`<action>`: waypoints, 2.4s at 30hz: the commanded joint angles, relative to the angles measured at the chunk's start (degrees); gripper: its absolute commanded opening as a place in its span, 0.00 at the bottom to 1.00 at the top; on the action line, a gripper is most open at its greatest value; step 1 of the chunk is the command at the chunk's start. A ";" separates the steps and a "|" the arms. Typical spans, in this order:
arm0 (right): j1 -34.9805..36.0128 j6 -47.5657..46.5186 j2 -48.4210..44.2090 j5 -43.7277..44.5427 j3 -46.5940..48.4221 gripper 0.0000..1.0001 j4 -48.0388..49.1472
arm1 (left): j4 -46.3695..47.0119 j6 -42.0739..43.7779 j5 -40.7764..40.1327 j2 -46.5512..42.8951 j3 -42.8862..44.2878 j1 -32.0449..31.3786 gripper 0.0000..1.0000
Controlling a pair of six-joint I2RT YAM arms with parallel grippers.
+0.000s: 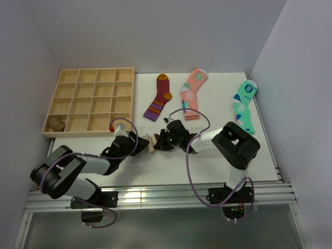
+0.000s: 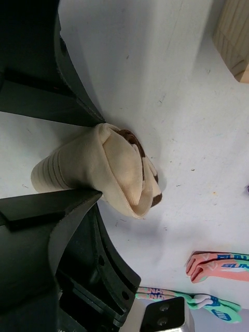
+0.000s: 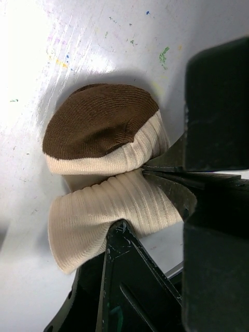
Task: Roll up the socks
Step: Roll the sock at the center of the board.
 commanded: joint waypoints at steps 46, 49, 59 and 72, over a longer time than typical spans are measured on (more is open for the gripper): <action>10.42 -15.01 -11.82 17.37 4.11 0.56 -7.71 | -28.15 -1.71 -4.48 0.83 13.55 -1.50 0.09; 10.51 -14.75 -9.80 16.41 5.00 0.56 -7.27 | -28.94 -1.71 -4.57 0.92 14.08 -1.59 0.09; 10.33 -13.96 -5.66 14.03 4.04 0.40 -5.08 | -29.65 -1.71 -4.75 1.01 14.69 -2.03 0.09; -1.08 -1.84 -3.82 -1.50 -5.28 0.00 5.11 | -26.66 -1.27 -5.10 -3.90 11.89 -2.12 0.54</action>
